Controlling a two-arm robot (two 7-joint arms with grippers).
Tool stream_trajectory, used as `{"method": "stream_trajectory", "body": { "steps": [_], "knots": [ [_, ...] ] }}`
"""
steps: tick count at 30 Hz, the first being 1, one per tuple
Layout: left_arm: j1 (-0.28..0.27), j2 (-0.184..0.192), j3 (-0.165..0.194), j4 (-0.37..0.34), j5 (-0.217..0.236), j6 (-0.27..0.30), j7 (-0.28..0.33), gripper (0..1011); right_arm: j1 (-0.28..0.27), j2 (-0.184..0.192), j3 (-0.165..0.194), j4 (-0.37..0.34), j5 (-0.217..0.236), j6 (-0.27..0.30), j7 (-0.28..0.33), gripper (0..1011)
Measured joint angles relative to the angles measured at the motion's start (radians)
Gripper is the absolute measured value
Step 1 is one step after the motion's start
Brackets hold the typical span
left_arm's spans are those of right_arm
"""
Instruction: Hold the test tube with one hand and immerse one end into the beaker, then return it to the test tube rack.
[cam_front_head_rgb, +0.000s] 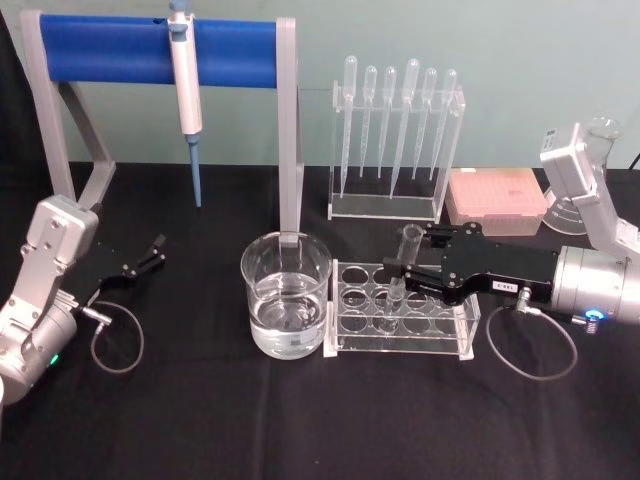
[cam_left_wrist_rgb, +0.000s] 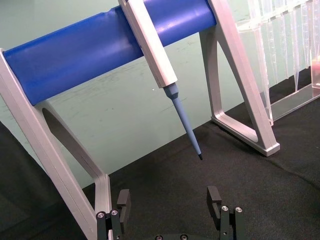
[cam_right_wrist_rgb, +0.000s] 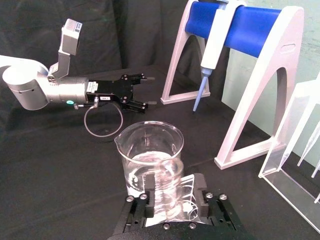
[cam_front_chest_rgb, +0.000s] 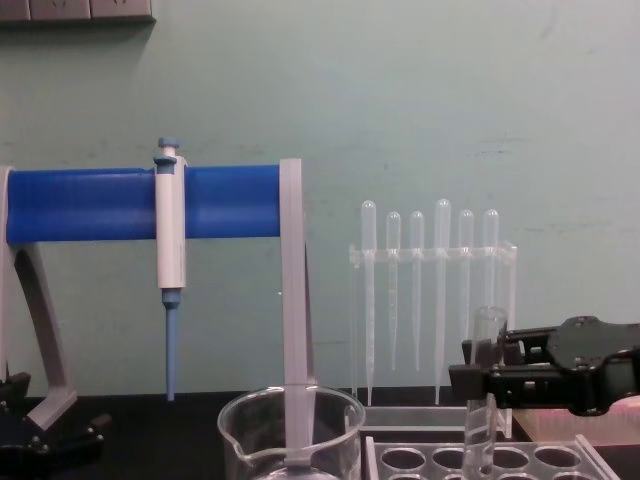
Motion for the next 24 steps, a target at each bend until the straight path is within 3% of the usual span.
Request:
{"method": "stream_trajectory", "body": {
  "steps": [7,10,11,18,24],
  "knots": [
    [0.000,0.000,0.000,0.000,0.000,0.000,0.000,1000,0.000,0.002,0.003,-0.008,0.001,0.001,-0.002,684],
    [0.000,0.000,0.000,0.000,0.000,0.000,0.000,1000,-0.007,0.013,0.023,-0.047,0.009,0.000,-0.015,774],
    [0.000,0.000,0.000,0.000,0.000,0.000,0.000,1000,-0.012,0.019,0.036,-0.067,0.017,-0.003,-0.023,837],
    [0.000,0.000,0.000,0.000,0.000,0.000,0.000,1000,-0.044,0.034,0.096,-0.133,0.056,-0.023,-0.064,1002],
    [0.000,0.000,0.000,0.000,0.000,0.000,0.000,1000,-0.114,0.035,0.180,-0.181,0.089,-0.052,-0.168,1002]
  ]
}}
